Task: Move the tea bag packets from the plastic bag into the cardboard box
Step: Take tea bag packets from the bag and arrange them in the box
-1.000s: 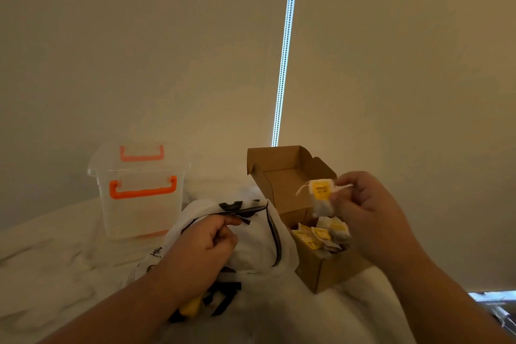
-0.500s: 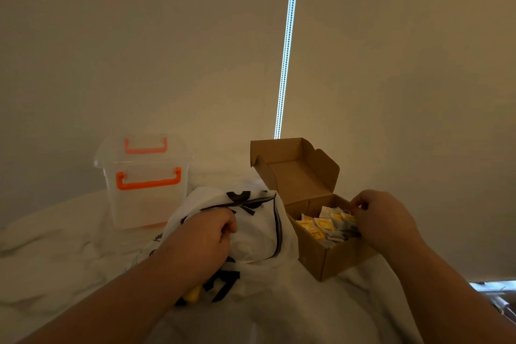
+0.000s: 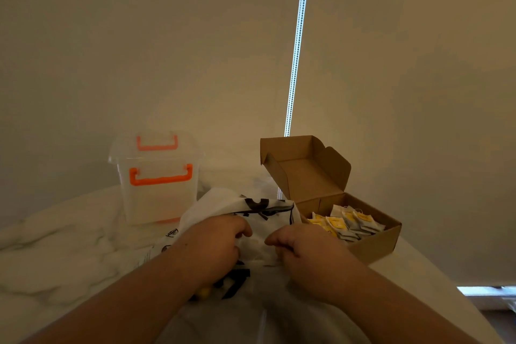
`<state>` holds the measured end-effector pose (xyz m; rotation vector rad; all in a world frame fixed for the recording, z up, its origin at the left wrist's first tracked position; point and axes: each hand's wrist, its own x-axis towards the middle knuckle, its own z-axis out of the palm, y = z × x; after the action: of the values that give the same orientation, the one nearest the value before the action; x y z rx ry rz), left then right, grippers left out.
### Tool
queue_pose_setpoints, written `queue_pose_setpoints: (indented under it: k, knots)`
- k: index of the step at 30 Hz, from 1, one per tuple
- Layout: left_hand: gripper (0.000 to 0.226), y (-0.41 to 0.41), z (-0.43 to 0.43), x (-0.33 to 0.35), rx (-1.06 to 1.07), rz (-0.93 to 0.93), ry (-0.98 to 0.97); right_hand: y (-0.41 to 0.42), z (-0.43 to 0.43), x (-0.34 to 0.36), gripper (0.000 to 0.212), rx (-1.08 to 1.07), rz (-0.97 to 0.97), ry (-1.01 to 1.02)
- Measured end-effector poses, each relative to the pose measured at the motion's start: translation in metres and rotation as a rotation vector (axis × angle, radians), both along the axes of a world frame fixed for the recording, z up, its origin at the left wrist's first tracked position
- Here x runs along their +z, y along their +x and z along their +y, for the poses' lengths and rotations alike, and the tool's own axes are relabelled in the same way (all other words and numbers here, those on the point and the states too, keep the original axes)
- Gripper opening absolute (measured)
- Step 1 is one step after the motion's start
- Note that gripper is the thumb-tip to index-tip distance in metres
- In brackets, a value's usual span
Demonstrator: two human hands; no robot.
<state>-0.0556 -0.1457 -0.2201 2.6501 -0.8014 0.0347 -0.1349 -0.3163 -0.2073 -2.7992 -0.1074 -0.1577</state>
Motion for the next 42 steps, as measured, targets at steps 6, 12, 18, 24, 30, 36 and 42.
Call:
queue_pose_setpoints:
  k: [6,12,18,24,30,36,42]
  knots:
    - [0.044,0.006,0.001,-0.005,-0.048,0.047,0.007,0.007,-0.001,-0.001,0.046,-0.064,0.129,-0.035]
    - [0.040,0.009,-0.001,-0.003,-0.138,0.013,0.105,0.007,0.001,0.001,0.048,-0.086,0.198,-0.049]
    - [0.029,0.009,-0.003,-0.008,-0.140,-0.070,0.142,0.009,0.002,0.008,0.048,-0.069,0.262,-0.098]
    - [0.020,0.010,-0.002,-0.013,-0.078,-0.145,0.047,0.003,0.000,-0.002,0.044,-0.089,0.156,-0.024]
    - [0.022,0.004,0.000,-0.012,-0.079,-0.220,-0.173,-0.001,-0.001,-0.006,0.050,-0.092,0.050,0.088]
    - [0.015,-0.007,0.001,-0.003,-0.173,-0.202,-0.346,-0.003,-0.001,-0.004,0.022,-0.082,-0.172,0.205]
    - [0.012,-0.012,0.002,-0.005,-0.176,-0.222,-0.444,-0.013,-0.002,0.005,0.009,-0.077,-0.317,0.315]
